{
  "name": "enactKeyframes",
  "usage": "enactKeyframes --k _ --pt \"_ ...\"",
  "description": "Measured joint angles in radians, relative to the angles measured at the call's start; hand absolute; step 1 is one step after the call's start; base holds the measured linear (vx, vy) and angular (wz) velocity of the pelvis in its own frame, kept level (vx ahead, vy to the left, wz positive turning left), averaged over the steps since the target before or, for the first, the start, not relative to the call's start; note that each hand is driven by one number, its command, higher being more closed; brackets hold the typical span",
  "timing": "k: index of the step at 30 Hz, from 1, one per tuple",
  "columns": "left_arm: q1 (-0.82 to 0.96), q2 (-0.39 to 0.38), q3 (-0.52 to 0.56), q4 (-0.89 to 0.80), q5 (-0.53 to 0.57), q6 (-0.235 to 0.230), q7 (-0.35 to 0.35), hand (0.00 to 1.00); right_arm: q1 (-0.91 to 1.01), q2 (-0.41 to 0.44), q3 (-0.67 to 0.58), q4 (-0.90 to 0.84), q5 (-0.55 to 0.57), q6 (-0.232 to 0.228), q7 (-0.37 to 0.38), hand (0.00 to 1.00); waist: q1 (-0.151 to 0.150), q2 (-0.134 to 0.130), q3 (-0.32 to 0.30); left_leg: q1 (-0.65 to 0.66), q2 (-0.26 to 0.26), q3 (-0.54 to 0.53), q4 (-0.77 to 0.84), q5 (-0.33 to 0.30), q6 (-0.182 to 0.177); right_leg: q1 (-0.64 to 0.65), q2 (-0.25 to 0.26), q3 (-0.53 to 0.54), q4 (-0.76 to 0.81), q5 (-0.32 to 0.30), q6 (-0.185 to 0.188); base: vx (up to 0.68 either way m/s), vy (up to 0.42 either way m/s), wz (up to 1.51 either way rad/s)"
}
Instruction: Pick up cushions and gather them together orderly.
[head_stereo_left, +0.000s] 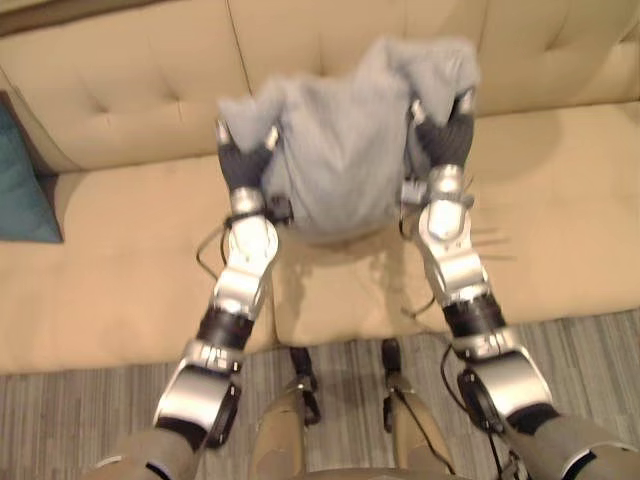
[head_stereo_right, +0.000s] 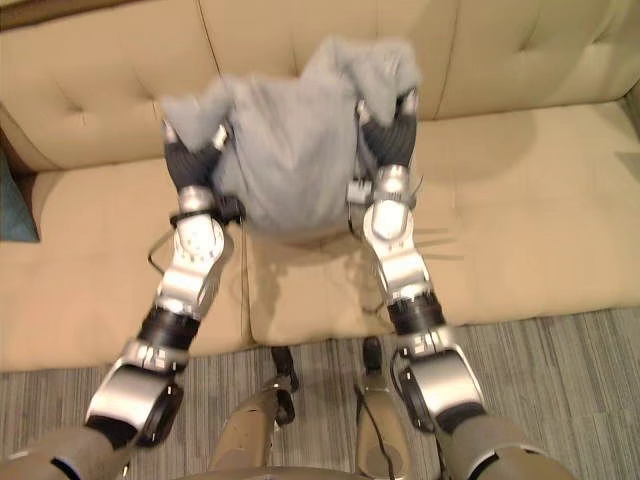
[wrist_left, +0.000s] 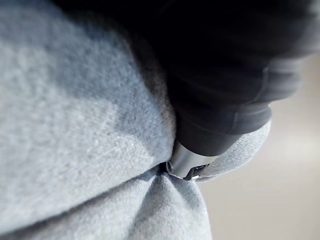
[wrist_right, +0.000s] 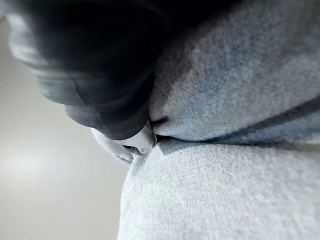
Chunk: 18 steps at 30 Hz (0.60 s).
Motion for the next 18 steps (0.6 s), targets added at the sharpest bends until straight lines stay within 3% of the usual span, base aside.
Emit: enactKeyframes --k 6,7,8,12,18 --pt "-0.341 0.037 0.088 0.209 0.004 -0.016 0.064 1.00 -0.312 -0.025 -0.063 0.229 0.003 -0.006 -0.043 1.00 0.015 0.002 0.101 -0.049 0.001 -0.012 -0.097 0.101 -0.005 -0.085 0.017 -0.016 0.004 0.029 -0.001 -0.12 -0.036 0.06" --pt "-0.369 0.042 0.089 0.235 0.003 -0.017 0.068 0.00 -0.335 -0.028 -0.068 0.251 0.004 -0.006 -0.043 1.00 0.016 0.003 0.105 -0.060 0.002 -0.015 -0.109 0.111 -0.006 -0.099 0.018 -0.020 0.005 0.031 -0.001 -0.08 -0.042 0.13" --pt "-0.419 0.051 0.089 0.283 -0.002 -0.017 0.072 0.00 -0.376 -0.033 -0.077 0.292 0.005 -0.006 -0.048 0.00 0.015 0.003 0.107 -0.088 0.001 -0.027 -0.127 0.131 -0.012 -0.134 0.020 -0.032 0.013 0.032 0.000 -0.06 -0.035 0.17" --pt "-0.539 0.074 0.123 0.430 -0.012 -0.018 0.073 0.00 -0.488 -0.050 -0.117 0.423 0.007 -0.007 -0.080 0.00 0.016 0.004 0.158 -0.142 0.000 -0.044 -0.142 0.163 -0.010 -0.197 0.015 -0.051 0.036 0.031 0.000 -0.05 -0.019 0.13" --pt "-0.629 0.139 0.124 0.486 -0.015 -0.031 0.054 0.00 -0.577 -0.079 -0.156 0.465 0.023 -0.047 -0.085 0.00 0.016 0.004 0.174 -0.233 0.003 -0.090 -0.142 0.189 -0.025 -0.274 0.013 -0.088 0.051 0.031 0.000 0.00 0.029 0.14"
